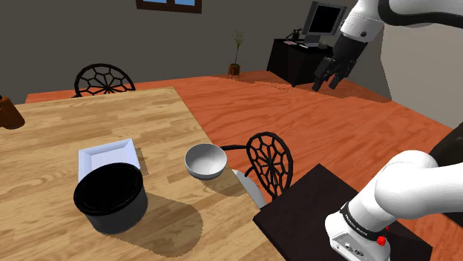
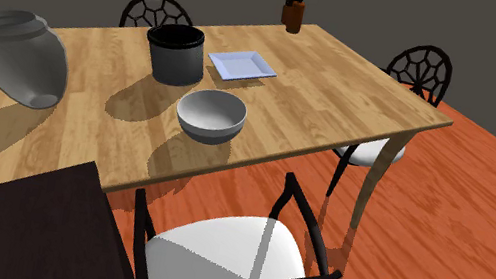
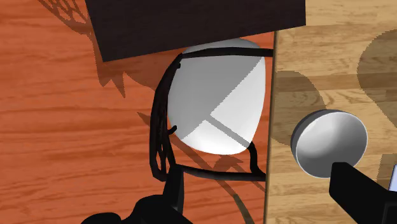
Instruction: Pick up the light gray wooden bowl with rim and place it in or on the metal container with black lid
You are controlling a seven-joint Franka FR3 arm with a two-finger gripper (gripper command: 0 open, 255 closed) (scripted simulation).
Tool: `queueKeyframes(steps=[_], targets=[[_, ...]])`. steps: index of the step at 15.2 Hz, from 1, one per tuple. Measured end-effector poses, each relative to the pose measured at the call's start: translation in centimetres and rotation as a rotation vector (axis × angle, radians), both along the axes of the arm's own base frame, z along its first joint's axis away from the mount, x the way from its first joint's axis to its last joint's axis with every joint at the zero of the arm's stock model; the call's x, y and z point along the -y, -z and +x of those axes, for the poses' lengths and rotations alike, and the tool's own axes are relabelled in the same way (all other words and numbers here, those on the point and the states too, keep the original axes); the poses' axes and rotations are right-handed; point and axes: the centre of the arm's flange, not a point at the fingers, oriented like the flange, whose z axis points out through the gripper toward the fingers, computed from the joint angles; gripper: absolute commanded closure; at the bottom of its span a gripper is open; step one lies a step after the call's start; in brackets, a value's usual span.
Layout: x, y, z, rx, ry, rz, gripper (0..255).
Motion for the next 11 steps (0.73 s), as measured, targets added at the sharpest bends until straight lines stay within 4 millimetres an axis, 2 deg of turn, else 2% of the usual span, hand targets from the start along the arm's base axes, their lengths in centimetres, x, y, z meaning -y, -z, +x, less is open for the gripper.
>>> queueKeyframes(steps=[3,11], targets=[[-0.6,1.2,0.8,-0.001,-0.001,0.003,0],[-4.3,9.3,5.5,0.000,-0.009,0.021,0]])
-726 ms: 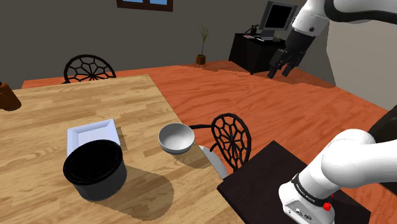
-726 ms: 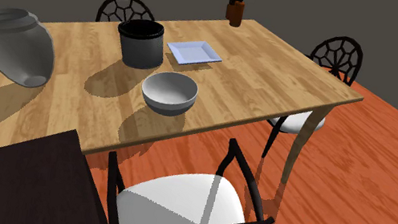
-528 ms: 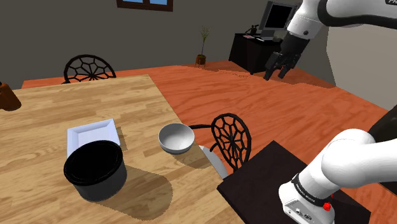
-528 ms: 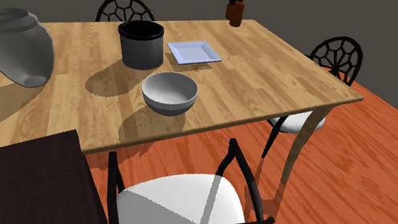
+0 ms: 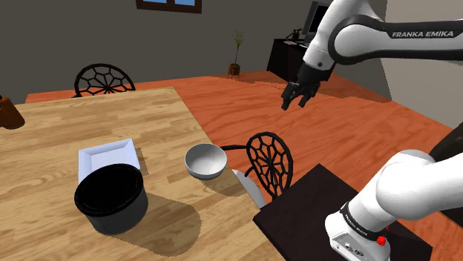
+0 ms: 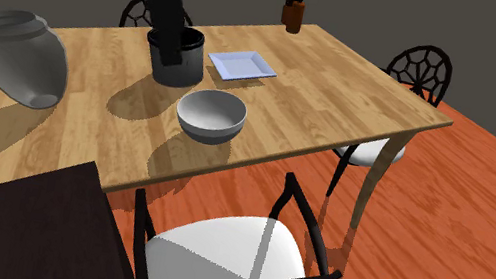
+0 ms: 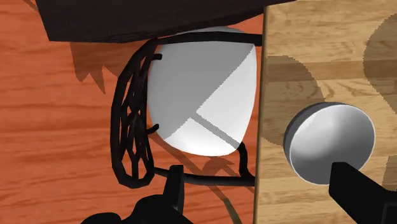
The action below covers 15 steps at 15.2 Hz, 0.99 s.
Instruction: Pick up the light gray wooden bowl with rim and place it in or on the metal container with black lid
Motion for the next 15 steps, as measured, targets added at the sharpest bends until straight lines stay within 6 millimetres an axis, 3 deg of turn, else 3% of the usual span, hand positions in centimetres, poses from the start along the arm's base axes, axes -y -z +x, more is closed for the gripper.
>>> queueKeyframes(steps=[15], targets=[[-8.2,15.3,9.3,0.004,-0.014,0.035,0]])
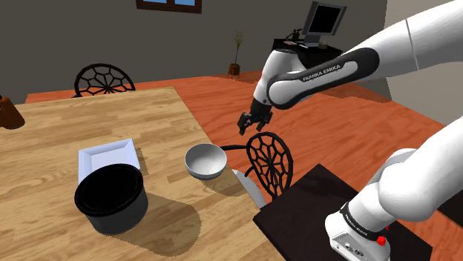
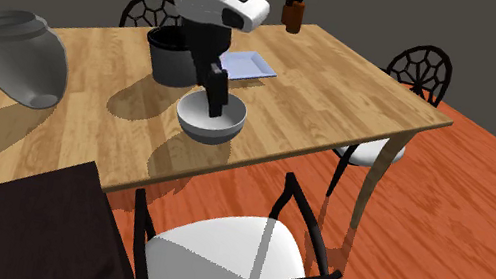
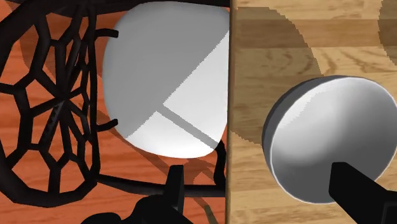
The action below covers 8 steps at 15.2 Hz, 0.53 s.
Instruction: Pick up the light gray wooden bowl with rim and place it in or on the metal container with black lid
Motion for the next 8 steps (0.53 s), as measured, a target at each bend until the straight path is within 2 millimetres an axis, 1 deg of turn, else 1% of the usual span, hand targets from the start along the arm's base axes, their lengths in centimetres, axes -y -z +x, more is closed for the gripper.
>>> queueKeyframes(steps=[3,4,6,8], targets=[[-1.6,3.3,2.0,0.001,-0.003,0.007,0],[-2.1,4.3,2.2,0.001,-0.004,0.009,0],[-3.3,5.9,3.5,0.003,-0.006,0.014,0],[-4.4,8.1,4.9,0.003,-0.008,0.019,0]])
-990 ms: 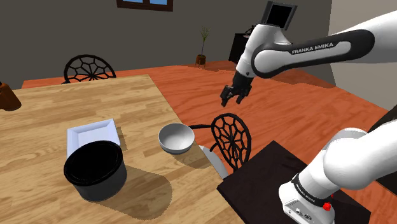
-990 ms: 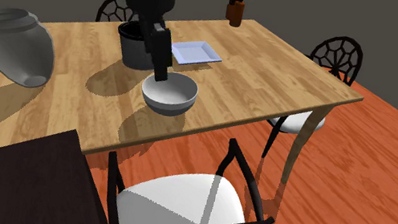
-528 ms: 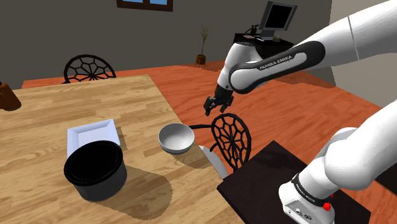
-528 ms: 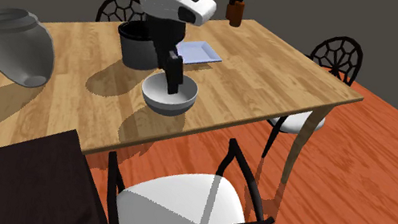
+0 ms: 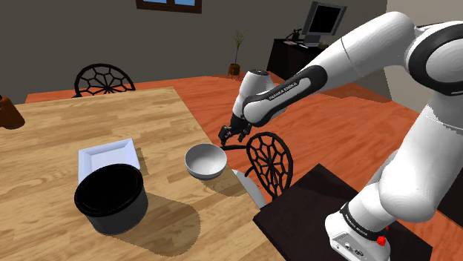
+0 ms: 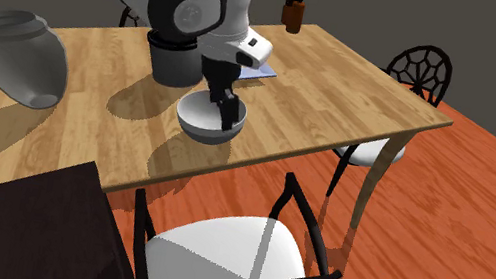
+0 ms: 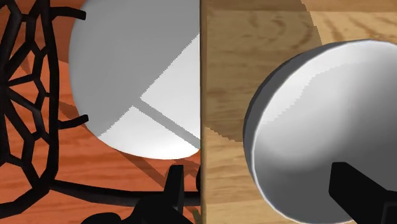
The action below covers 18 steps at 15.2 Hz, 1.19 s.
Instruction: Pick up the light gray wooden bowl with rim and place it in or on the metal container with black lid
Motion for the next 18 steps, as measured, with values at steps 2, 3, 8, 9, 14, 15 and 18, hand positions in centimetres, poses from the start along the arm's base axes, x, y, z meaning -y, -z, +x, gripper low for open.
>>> queueKeyframes(steps=[2,3,8,9,14,15,18], targets=[[-1.1,1.8,1.0,0.000,-0.002,0.004,0],[-1.5,2.4,1.2,0.000,-0.002,0.005,0],[-1.9,5.2,1.7,0.001,-0.002,0.007,0],[-1.9,5.6,1.8,0.001,-0.002,0.007,0],[-2.0,6.5,1.9,0.001,-0.002,0.007,0],[-2.0,6.5,1.9,0.001,-0.002,0.007,0],[-2.0,6.5,1.9,0.001,-0.002,0.007,255]])
